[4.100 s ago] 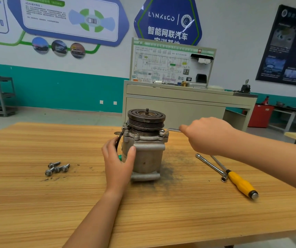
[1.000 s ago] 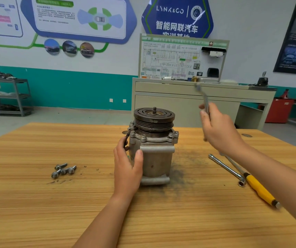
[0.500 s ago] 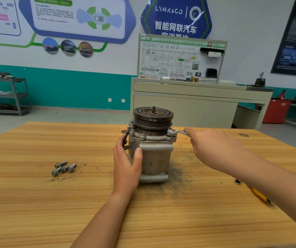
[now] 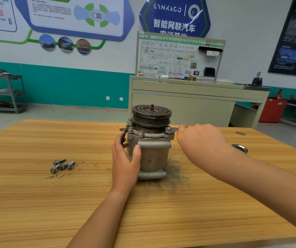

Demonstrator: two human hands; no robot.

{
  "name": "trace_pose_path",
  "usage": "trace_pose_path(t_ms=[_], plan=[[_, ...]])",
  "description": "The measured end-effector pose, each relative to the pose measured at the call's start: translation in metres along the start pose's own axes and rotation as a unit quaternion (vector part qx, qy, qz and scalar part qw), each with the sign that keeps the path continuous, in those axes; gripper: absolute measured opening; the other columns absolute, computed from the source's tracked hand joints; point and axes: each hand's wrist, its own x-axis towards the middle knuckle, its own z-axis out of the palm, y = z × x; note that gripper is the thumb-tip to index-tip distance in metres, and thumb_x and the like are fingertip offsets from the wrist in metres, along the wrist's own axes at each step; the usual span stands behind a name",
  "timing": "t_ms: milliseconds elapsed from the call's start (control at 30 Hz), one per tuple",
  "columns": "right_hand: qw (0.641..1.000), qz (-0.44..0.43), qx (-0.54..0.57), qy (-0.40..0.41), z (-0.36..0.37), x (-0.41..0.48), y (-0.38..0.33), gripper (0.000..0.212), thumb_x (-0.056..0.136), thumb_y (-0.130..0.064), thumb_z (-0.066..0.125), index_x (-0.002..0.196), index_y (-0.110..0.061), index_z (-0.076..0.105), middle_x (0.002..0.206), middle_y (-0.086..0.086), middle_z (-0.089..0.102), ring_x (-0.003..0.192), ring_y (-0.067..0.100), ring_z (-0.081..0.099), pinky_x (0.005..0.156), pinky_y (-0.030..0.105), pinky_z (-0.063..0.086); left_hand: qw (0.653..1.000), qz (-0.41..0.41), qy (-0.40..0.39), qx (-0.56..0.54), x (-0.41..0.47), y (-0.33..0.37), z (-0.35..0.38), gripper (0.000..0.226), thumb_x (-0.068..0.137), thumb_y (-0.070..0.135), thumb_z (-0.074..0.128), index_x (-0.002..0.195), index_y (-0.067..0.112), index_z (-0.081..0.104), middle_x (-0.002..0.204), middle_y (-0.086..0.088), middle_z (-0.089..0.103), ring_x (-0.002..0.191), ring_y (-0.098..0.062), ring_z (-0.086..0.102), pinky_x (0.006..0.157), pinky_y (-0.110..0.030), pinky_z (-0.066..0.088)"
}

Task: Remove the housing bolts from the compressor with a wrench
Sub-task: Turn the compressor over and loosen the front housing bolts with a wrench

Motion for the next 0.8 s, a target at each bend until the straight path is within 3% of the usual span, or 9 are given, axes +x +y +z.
trace_pose_path(t_ms=[100, 200, 267, 333, 433, 533, 633, 700, 800], plan=[[1.0, -0.02, 0.002, 0.006, -0.006, -0.001, 0.0, 0.036, 0.089, 0.005, 0.043, 0.125, 0.0, 0.043, 0.111, 0.007, 0.056, 0.103, 0.028, 0.058, 0.057, 0.029, 0.034, 1.0, -0.004, -0.002, 0.005, 0.0, -0.001, 0.0, 0.056, 0.08, 0.049, 0.043, 0.132, 0.037, 0.024, 0.132, 0.012, 0.036, 0.123, -0.003, 0.037, 0.102, -0.026, 0.034], [0.999, -0.014, 0.005, 0.033, 0.004, 0.0, -0.001, 0.046, 0.09, 0.004, 0.042, 0.134, 0.005, 0.031, 0.097, 0.007, 0.056, 0.099, 0.03, 0.06, 0.058, 0.029, 0.037, 1.0, -0.004, -0.003, 0.006, 0.0, 0.0, 0.0, 0.057, 0.081, 0.048, 0.044, 0.133, 0.036, 0.025, 0.132, 0.013, 0.036, 0.124, -0.003, 0.038, 0.103, -0.028, 0.036], [0.997, 0.001, 0.014, 0.072, 0.02, 0.0, 0.001, 0.051, 0.091, 0.002, 0.039, 0.139, 0.004, 0.022, 0.085, 0.007, 0.057, 0.08, 0.028, 0.061, 0.047, 0.027, 0.034, 1.0, -0.001, -0.002, 0.005, 0.0, 0.001, -0.001, 0.056, 0.081, 0.048, 0.044, 0.132, 0.037, 0.025, 0.132, 0.013, 0.037, 0.123, -0.004, 0.038, 0.104, -0.029, 0.036], [0.994, 0.015, 0.014, 0.106, 0.033, -0.001, 0.003, 0.049, 0.094, -0.005, 0.037, 0.139, 0.0, 0.021, 0.062, 0.0, 0.043, 0.055, 0.021, 0.049, 0.038, 0.027, 0.025, 1.0, -0.005, -0.004, 0.002, -0.001, 0.001, -0.001, 0.058, 0.081, 0.048, 0.044, 0.134, 0.034, 0.025, 0.133, 0.013, 0.037, 0.125, -0.005, 0.038, 0.106, -0.032, 0.036], [0.992, 0.035, 0.016, 0.121, 0.041, 0.001, 0.01, 0.043, 0.097, -0.018, 0.032, 0.137, -0.005, 0.024, 0.055, -0.001, 0.028, 0.048, 0.018, 0.037, 0.037, 0.026, 0.023, 1.0, -0.009, -0.003, 0.0, -0.001, 0.002, -0.001, 0.059, 0.081, 0.048, 0.044, 0.135, 0.033, 0.026, 0.134, 0.011, 0.038, 0.126, -0.005, 0.038, 0.107, -0.035, 0.037], [0.988, 0.044, 0.032, 0.144, 0.047, 0.002, 0.014, 0.026, 0.096, -0.024, 0.028, 0.113, -0.009, 0.04, 0.054, -0.004, 0.029, 0.04, 0.014, 0.027, 0.037, 0.024, 0.02, 1.0, -0.006, -0.005, 0.002, 0.0, 0.002, -0.001, 0.055, 0.081, 0.048, 0.044, 0.132, 0.038, 0.025, 0.133, 0.012, 0.037, 0.125, -0.004, 0.038, 0.106, -0.036, 0.038], [0.969, 0.05, 0.094, 0.223, 0.06, 0.007, 0.022, 0.014, 0.086, -0.014, 0.049, 0.075, -0.006, 0.05, 0.047, -0.001, 0.037, 0.032, 0.018, 0.032, 0.035, 0.018, 0.021, 1.0, -0.008, -0.005, 0.003, 0.0, 0.003, -0.001, 0.055, 0.08, 0.049, 0.044, 0.13, 0.039, 0.024, 0.133, 0.013, 0.038, 0.124, -0.005, 0.039, 0.106, -0.037, 0.038], [0.945, 0.056, 0.118, 0.3, 0.075, 0.015, 0.027, 0.013, 0.077, -0.009, 0.053, 0.068, -0.001, 0.058, 0.049, 0.007, 0.048, 0.038, 0.025, 0.043, 0.039, 0.026, 0.033, 1.0, -0.008, -0.006, 0.001, 0.0, 0.003, -0.001, 0.054, 0.081, 0.048, 0.045, 0.13, 0.039, 0.024, 0.133, 0.012, 0.038, 0.124, -0.005, 0.039, 0.106, -0.037, 0.039], [0.939, 0.104, 0.133, 0.301, 0.097, 0.037, 0.025, 0.014, 0.085, -0.005, 0.054, 0.089, 0.002, 0.064, 0.07, 0.015, 0.061, 0.065, 0.033, 0.058, 0.071, 0.044, 0.048, 1.0, -0.008, -0.007, -0.002, 0.0, 0.002, -0.001, 0.054, 0.081, 0.048, 0.045, 0.13, 0.039, 0.024, 0.133, 0.013, 0.038, 0.125, -0.006, 0.039, 0.106, -0.036, 0.038]])
